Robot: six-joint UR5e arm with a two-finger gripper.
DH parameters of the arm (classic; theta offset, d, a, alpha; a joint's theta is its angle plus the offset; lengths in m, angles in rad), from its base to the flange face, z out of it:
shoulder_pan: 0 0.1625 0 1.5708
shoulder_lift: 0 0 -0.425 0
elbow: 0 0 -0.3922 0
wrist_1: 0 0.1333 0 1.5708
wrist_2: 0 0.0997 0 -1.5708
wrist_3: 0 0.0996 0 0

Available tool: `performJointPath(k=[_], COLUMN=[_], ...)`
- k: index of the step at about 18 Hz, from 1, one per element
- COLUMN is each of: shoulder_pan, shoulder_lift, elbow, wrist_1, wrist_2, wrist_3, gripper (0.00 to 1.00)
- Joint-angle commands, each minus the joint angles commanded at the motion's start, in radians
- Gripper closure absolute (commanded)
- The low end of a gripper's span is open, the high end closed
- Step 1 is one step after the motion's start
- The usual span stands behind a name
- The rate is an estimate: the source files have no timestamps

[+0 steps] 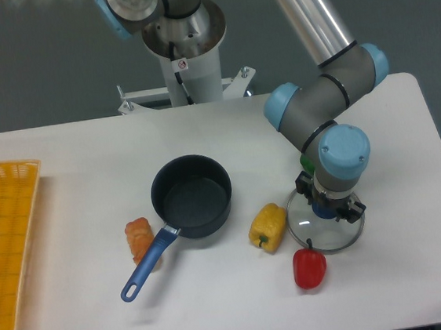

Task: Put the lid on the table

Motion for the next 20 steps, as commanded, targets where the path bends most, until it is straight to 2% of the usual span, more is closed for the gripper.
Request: performJointPath(k=[2,3,5,6,13,20], shoulder_pan=[0.000,0.000,0.000,0.000,-0.003,-0.035], shoulder_lift=[-0.002,-0.002,0.000,0.000,0.012,0.064], elbow=[0.000,0.000,0.000,0.000,0.002,0.023], wrist_1=[0.000,0.000,0.000,0.000,-0.002,-0.005], wrist_2=[0.000,0.000,0.000,0.000,-0.002,-0.005], wrist_3=[0.000,0.002,0.008,0.008,0.008,0.049], gripper=[0.36,0.32,0.04,0.01,0.00,0.00])
